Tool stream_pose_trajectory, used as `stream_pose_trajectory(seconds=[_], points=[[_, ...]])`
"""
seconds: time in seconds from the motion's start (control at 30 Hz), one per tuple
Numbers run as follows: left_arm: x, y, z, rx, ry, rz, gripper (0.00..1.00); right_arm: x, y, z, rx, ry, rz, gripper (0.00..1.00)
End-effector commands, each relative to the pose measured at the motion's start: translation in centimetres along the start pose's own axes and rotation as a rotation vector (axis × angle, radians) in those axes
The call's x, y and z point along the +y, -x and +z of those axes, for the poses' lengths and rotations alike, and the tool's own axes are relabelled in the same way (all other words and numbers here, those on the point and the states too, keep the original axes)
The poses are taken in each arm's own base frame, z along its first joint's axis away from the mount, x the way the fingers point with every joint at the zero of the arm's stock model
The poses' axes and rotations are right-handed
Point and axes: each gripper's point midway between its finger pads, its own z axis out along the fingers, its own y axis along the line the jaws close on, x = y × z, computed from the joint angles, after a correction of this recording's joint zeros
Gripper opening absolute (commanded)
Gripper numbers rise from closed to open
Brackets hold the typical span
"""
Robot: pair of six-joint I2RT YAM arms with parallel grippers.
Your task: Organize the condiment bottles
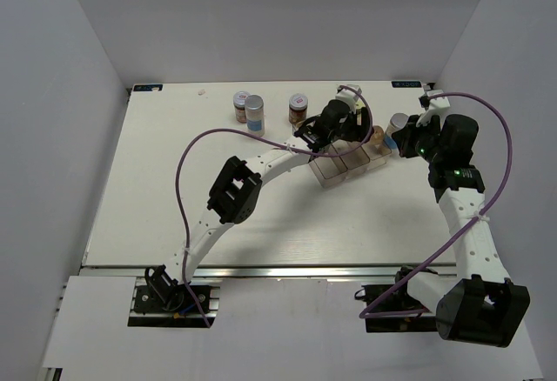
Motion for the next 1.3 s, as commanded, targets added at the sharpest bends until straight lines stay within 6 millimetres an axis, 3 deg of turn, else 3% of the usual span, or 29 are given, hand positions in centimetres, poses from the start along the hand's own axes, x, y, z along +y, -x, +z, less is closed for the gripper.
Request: stream_pose_trajectory(seconds=[0.0,0.23,0.43,0.53,0.63,0.73,0.8,0.87,0.97,1.0,1.03,1.1,1.13,1.17,1.2,1.23,1.27], points=[[-2.0,4.0,-1.1,-0.074,-0.026,0.007,0.87,-0.3,0.5,-0.2,-0.031,-0.016,-0.008,0.0],[-2.2,5.3,-1.6,-0.104,-0.02,0.004,0.87,-0.3,0.2,-0.1,-0.022,-0.011,-0.004,0.0],[-3.5,8.9,-3.2,-0.182,-0.032,0.001,0.87,1.1,-0.7,0.0,-0.01,0.09,-0.072,0.0],[-4.7,12.1,-4.5,-0.257,-0.056,-0.009,0.89,2.5,-1.2,-0.1,-0.009,0.193,-0.163,0.14],[-5.5,14.8,-6.1,-0.314,-0.069,-0.014,0.9,3.6,-1.7,-0.2,-0.019,0.289,-0.289,0.49],[-6.0,16.9,-7.8,-0.351,-0.073,-0.019,0.9,4.2,-2.1,-0.2,-0.031,0.347,-0.36,0.6],[-5.1,17.1,-8.3,-0.355,-0.046,-0.027,0.9,4.0,-2.2,0.1,-0.044,0.362,-0.445,0.64],[-4.4,18.9,-9.9,-0.38,-0.022,-0.044,0.88,4.1,-3.0,0.4,-0.05,0.388,-0.506,0.66],[-2.0,20.0,-12.2,-0.361,0.042,-0.081,0.71,4.2,-5.2,1.1,-0.079,0.466,-0.721,0.71],[-0.7,18.3,-12.4,-0.302,0.068,-0.091,0.55,4.0,-6.0,1.5,-0.106,0.494,-0.869,0.72],[0.3,19.8,-14.5,-0.305,0.076,-0.118,0.48,3.9,-7.3,1.8,-0.099,0.51,-0.92,0.74],[1.7,19.4,-16.5,-0.274,0.079,-0.138,0.36,3.0,-8.4,2.9,-0.101,0.517,-1.036,0.75],[3.9,16.9,-17.0,-0.212,0.108,-0.149,0.33,2.7,-8.5,3.4,-0.098,0.514,-1.048,0.75],[3.6,18.7,-20.1,-0.25,0.1,-0.15,0.34,2.3,-8.0,4.0,-0.099,0.5,-1.059,0.75],[4.0,18.4,-21.4,-0.251,0.112,-0.145,0.36,1.6,-8.2,5.0,-0.087,0.492,-1.044,0.76],[6.2,15.5,-22.3,-0.206,0.177,-0.148,0.44,1.3,-7.8,5.5,-0.09,0.482,-1.042,0.81],[5.7,17.0,-25.4,-0.257,0.179,-0.147,0.49,0.7,-7.0,6.5,-0.11,0.457,-1.054,0.82]])
